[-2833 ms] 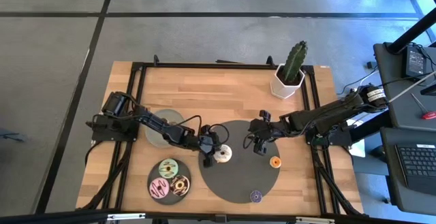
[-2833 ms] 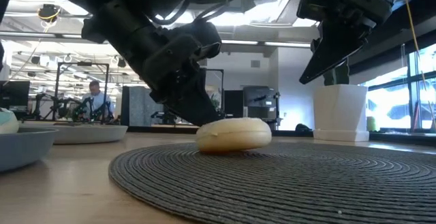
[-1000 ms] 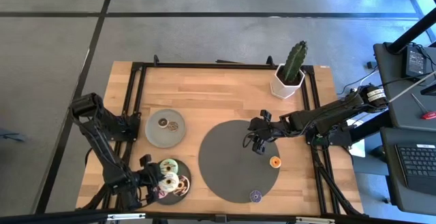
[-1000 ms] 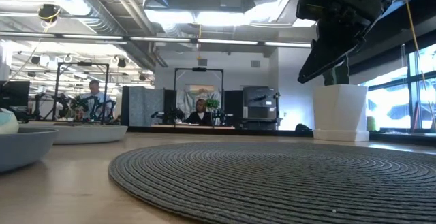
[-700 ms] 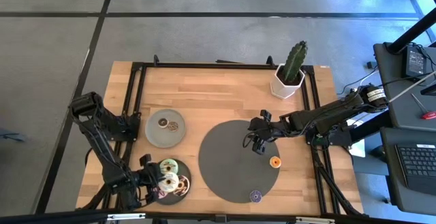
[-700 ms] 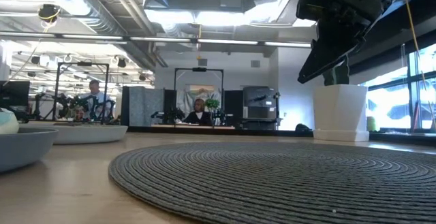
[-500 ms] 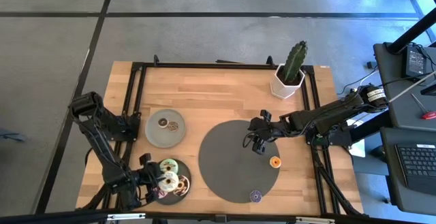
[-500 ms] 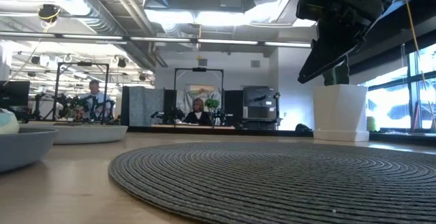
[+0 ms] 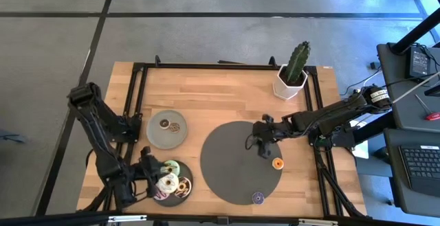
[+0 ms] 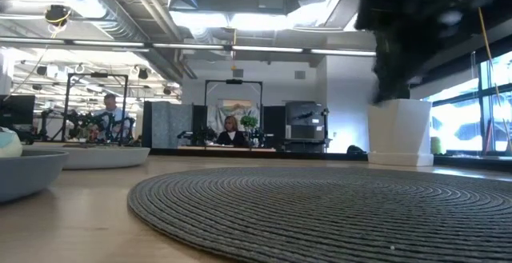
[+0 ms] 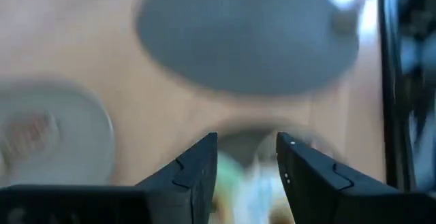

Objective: Pick & Place donuts
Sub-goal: Put the small yellow donut on the gray plate

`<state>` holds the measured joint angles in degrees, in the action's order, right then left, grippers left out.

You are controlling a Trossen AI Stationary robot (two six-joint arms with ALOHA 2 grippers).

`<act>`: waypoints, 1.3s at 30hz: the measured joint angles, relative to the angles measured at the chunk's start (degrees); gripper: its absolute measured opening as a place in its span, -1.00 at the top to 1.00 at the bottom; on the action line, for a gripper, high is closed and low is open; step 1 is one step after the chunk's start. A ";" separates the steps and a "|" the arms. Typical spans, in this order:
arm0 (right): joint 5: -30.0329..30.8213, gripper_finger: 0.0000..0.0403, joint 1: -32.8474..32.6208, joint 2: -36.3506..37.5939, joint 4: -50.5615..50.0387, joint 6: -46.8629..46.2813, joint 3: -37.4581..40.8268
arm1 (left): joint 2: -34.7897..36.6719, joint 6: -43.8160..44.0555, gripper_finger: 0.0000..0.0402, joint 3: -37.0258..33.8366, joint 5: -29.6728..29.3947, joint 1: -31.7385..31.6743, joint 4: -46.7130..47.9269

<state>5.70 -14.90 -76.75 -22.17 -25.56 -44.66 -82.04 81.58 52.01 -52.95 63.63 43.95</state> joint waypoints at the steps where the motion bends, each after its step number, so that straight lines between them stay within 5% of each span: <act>1: -5.28 0.25 -0.04 0.00 -1.99 -0.83 0.00 | 0.47 -0.30 0.28 0.00 -3.97 -0.47 -0.02; 3: -13.08 0.25 -0.90 -0.01 -5.35 -4.14 0.00 | 1.16 -0.31 0.28 0.00 -10.31 -1.91 -0.09; 5: -14.20 0.25 -2.26 -0.01 -9.12 -8.19 0.00 | 1.60 -0.31 0.28 0.02 -11.98 -4.35 -0.32; 11: -10.06 0.25 -6.54 -0.02 -24.18 -24.03 0.00 | 1.63 -2.70 0.28 0.02 -3.09 -15.07 -0.94; 20: -9.85 0.27 -12.42 -0.07 -25.25 -33.31 0.00 | 1.63 -26.18 0.26 0.00 6.28 -26.73 -13.41; 27: -6.87 0.41 -14.06 -0.51 -25.01 -35.60 0.02 | 1.63 -36.74 0.28 0.01 12.60 -30.50 -20.53; 39: -7.59 0.45 -15.82 -6.51 -22.01 -35.47 0.07 | 1.61 -37.37 0.29 0.01 14.06 -31.14 -20.88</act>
<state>-1.89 -30.72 -83.26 -44.18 -61.03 -44.60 -80.42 44.21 52.02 -38.89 32.49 23.07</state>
